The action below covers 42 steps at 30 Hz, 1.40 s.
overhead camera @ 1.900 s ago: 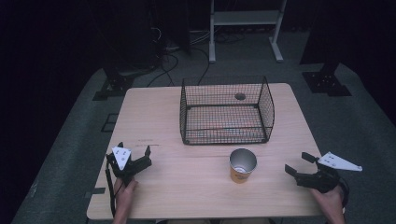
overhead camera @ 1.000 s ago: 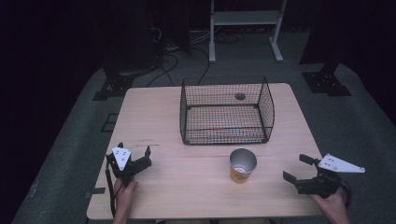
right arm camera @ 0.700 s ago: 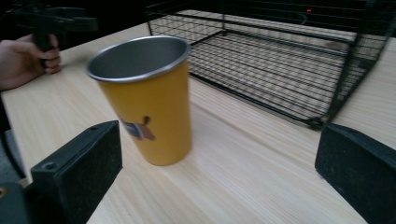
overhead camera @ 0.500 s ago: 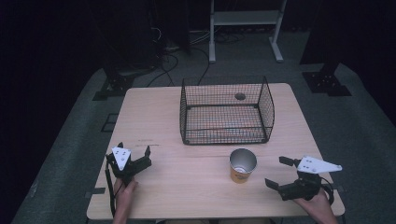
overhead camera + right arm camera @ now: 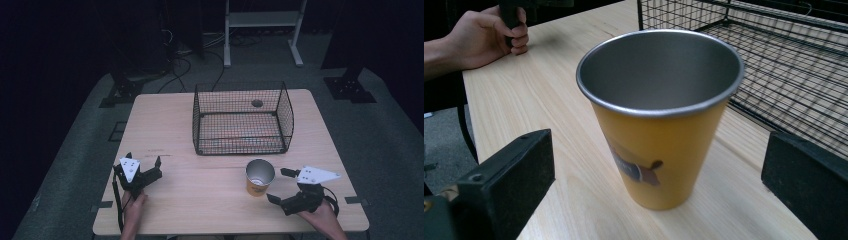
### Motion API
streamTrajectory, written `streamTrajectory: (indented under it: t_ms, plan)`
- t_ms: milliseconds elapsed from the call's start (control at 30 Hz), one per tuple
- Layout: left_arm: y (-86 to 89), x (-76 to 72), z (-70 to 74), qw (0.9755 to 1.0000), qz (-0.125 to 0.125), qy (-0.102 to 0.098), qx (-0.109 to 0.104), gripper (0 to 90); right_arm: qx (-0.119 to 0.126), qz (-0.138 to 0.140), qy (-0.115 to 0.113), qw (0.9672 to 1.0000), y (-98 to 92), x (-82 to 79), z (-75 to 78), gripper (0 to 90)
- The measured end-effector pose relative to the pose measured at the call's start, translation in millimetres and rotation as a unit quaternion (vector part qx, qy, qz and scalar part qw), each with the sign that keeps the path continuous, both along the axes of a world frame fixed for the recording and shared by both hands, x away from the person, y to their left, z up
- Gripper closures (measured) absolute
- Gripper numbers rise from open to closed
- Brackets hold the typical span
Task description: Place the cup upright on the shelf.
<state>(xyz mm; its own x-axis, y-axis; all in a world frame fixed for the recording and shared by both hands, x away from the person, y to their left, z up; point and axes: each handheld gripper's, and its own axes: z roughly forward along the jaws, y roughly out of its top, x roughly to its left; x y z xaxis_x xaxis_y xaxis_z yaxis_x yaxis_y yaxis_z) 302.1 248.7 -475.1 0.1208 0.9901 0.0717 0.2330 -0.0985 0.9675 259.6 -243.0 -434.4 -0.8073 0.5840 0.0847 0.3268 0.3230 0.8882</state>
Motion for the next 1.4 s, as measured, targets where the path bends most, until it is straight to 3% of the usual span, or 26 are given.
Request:
streamTrajectory:
  t_ms: [400,567,633,733,867,967,1033,1267,1400]
  plan:
    - [0.4,0.1,0.1,1.0,0.0,0.0,-0.001,0.8,-0.023,0.0,0.005,0.9997,24.0,20.9,-5.6,0.2]
    - [0.6,0.1,0.0,1.0,-0.001,-0.001,-0.002,0.8,-0.021,0.013,0.005,0.9997,39.3,29.0,-6.8,0.2]
    - [0.7,0.1,0.0,1.0,-0.001,-0.001,-0.002,0.8,-0.032,0.007,0.004,0.9994,45.1,32.1,-6.7,0.4]
    - [0.7,0.1,0.1,1.0,-0.001,-0.001,-0.002,0.8,-0.027,0.011,0.003,0.9996,47.1,35.6,-6.0,11.8]
    - [0.7,0.1,0.0,1.0,0.0,-0.001,-0.003,0.8,-0.021,0.018,0.015,0.9995,46.8,38.2,-3.9,12.3]
    - [0.8,0.2,0.0,1.0,0.0,-0.002,-0.004,0.8,-0.01,0.029,0.025,0.9992,45.7,39.8,4.1,12.4]
    - [0.8,0.2,0.0,1.0,0.0,-0.002,-0.004,0.8,-0.004,0.046,0.035,0.9983,46.3,43.9,18.0,12.4]
    - [1.1,0.2,0.1,1.0,0.001,-0.001,-0.005,0.8,-0.011,0.074,0.03,0.9968,51.8,57.5,52.6,12.4]
    - [1.8,0.4,0.2,1.0,0.002,0.0,-0.006,0.8,-0.005,0.084,0.031,0.9959,54.5,74.2,72.2,12.5]
